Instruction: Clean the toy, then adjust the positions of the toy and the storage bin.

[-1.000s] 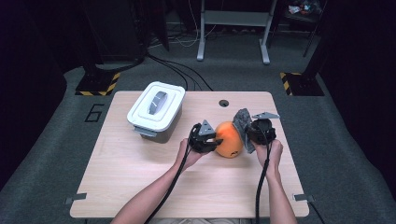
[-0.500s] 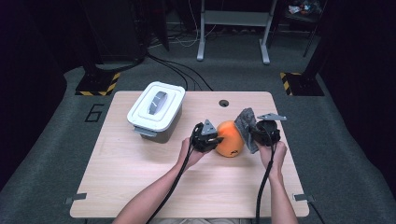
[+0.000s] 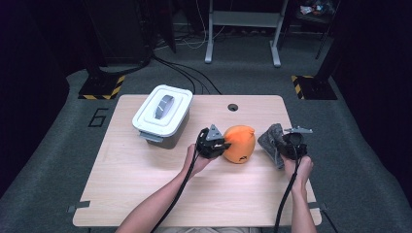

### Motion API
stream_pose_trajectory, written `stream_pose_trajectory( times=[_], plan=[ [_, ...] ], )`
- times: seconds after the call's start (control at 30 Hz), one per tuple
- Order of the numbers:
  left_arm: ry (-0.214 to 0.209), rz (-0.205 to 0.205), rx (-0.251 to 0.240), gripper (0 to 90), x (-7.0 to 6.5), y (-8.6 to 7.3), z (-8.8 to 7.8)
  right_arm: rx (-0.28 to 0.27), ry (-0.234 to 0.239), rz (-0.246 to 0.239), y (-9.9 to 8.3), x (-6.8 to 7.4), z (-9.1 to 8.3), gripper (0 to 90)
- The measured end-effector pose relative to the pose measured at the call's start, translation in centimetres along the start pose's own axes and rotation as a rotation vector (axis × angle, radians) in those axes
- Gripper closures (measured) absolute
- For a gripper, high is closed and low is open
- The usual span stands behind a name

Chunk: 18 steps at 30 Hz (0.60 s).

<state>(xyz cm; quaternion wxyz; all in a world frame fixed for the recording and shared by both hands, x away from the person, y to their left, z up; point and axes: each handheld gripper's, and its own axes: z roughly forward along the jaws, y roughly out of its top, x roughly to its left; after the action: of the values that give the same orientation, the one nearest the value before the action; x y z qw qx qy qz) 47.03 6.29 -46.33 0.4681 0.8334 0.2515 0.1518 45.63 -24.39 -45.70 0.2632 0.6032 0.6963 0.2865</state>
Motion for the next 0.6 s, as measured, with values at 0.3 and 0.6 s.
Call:
stream_pose_trajectory(
  times=[0.3, 0.6],
  plan=[
    [0.004, 0.006, -0.007, 74.2, 0.0, -0.1, 0.0, 0.075, 0.003, 0.045, -1.1, -1.2, 2.2, 52.5],
    [-0.005, 0.009, -0.01, 74.2, 0.1, -0.2, -0.1, 0.038, 0.014, 0.033, -0.8, -1.1, 1.0, 21.5]
  ],
)
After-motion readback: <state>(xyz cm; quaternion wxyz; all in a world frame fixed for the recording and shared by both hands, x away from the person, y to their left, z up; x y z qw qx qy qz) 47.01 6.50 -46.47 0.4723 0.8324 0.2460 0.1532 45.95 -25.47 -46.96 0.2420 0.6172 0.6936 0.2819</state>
